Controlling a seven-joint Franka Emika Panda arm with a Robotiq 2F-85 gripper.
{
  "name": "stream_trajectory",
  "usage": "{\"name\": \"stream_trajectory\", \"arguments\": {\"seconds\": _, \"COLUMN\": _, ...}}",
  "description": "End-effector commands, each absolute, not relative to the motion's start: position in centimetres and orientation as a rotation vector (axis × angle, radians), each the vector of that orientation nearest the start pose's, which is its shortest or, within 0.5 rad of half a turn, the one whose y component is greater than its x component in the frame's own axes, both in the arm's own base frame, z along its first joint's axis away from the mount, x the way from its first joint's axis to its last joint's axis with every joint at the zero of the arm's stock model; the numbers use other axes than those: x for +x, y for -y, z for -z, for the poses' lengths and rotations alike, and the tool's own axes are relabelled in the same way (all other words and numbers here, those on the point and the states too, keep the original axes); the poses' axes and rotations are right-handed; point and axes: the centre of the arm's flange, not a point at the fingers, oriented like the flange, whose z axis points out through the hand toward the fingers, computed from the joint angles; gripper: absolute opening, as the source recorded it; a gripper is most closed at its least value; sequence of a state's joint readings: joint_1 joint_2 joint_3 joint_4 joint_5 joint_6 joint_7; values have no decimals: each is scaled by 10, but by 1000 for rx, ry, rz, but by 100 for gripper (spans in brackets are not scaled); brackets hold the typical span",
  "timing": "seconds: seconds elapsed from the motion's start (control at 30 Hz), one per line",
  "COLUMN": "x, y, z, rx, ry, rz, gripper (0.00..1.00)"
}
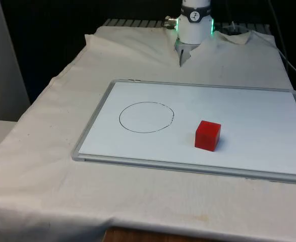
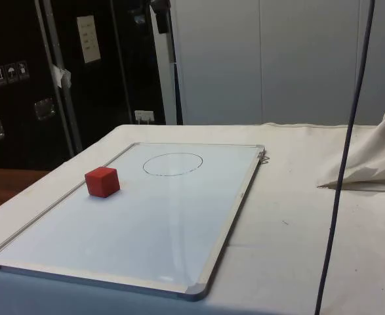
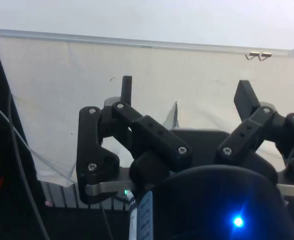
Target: Push the cube into the marked area.
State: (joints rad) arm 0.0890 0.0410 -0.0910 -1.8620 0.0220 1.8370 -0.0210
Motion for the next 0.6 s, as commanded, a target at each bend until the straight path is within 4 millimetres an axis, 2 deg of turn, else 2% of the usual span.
{"name": "stream_trajectory", "arguments": {"seconds": 0.0, "x": 566, "y": -2, "z": -486, "rx": -3122, "ry": 21, "rz": -101, "gripper": 99}}
{"name": "stream_trajectory", "arguments": {"seconds": 0.1, "x": 566, "y": -1, "z": -486, "rx": -3122, "ry": 19, "rz": -102, "gripper": 86}}
{"name": "stream_trajectory", "arguments": {"seconds": 0.13, "x": 566, "y": -2, "z": -486, "rx": -3122, "ry": 21, "rz": -101, "gripper": 86}}
{"name": "stream_trajectory", "arguments": {"seconds": 0.27, "x": 566, "y": -1, "z": -486, "rx": -3122, "ry": 19, "rz": -101, "gripper": 65}}
{"name": "stream_trajectory", "arguments": {"seconds": 0.3, "x": 566, "y": -1, "z": -486, "rx": -3122, "ry": 19, "rz": -101, "gripper": 56}}
{"name": "stream_trajectory", "arguments": {"seconds": 0.4, "x": 566, "y": -1, "z": -486, "rx": -3122, "ry": 19, "rz": -102, "gripper": 38}}
{"name": "stream_trajectory", "arguments": {"seconds": 0.43, "x": 566, "y": -1, "z": -486, "rx": -3122, "ry": 19, "rz": -101, "gripper": 38}}
{"name": "stream_trajectory", "arguments": {"seconds": 0.53, "x": 566, "y": -1, "z": -486, "rx": -3122, "ry": 19, "rz": -102, "gripper": 24}}
{"name": "stream_trajectory", "arguments": {"seconds": 0.57, "x": 566, "y": -1, "z": -486, "rx": -3122, "ry": 19, "rz": -102, "gripper": 14}}
